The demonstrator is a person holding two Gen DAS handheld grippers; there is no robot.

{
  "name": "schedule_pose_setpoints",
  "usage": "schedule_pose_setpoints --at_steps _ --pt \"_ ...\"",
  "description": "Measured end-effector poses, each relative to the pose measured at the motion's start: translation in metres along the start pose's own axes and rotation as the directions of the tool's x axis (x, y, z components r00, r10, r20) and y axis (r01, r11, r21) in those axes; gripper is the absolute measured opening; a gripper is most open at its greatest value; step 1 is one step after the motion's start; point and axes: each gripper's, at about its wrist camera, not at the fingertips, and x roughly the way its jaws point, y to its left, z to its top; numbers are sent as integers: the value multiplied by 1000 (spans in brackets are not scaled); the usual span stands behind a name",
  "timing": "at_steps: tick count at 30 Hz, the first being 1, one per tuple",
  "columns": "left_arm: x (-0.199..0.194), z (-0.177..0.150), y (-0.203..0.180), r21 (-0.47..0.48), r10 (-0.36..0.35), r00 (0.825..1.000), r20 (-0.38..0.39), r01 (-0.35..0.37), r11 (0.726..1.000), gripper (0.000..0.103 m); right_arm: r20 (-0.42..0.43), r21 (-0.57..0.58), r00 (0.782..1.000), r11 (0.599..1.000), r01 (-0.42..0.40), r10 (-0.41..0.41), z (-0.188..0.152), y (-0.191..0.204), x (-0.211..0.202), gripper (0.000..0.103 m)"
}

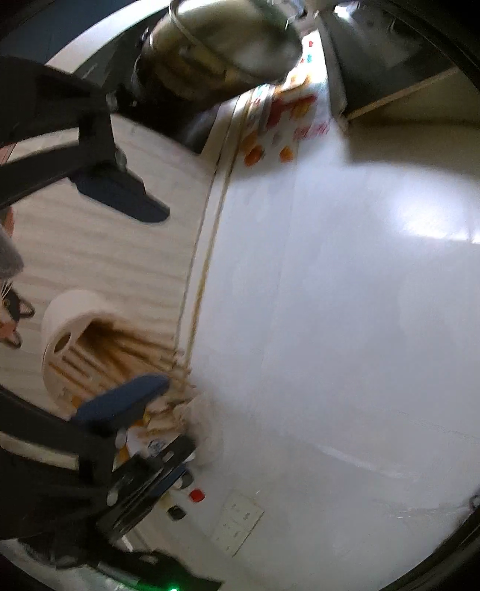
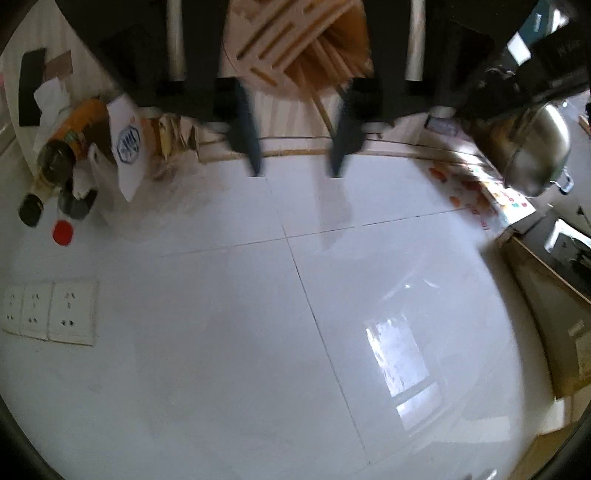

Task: Organize utensils

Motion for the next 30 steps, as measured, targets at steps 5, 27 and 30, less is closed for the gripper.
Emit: schedule_pose_setpoints --at_steps 5,27,30 --pt "-2 -16 8 35 78 997 -7 -78 996 97 -31 -24 998 999 47 -48 -11 -7 -32 58" --pt "9 -71 -1 101 172 984 -44 -167 981 103 -131 -180 969 966 185 -210 -67 -12 -65 103" --pt "-6 -75 0 108 157 987 -31 -153 982 103 -119 -176 967 963 202 -225 -70 -10 -75 103"
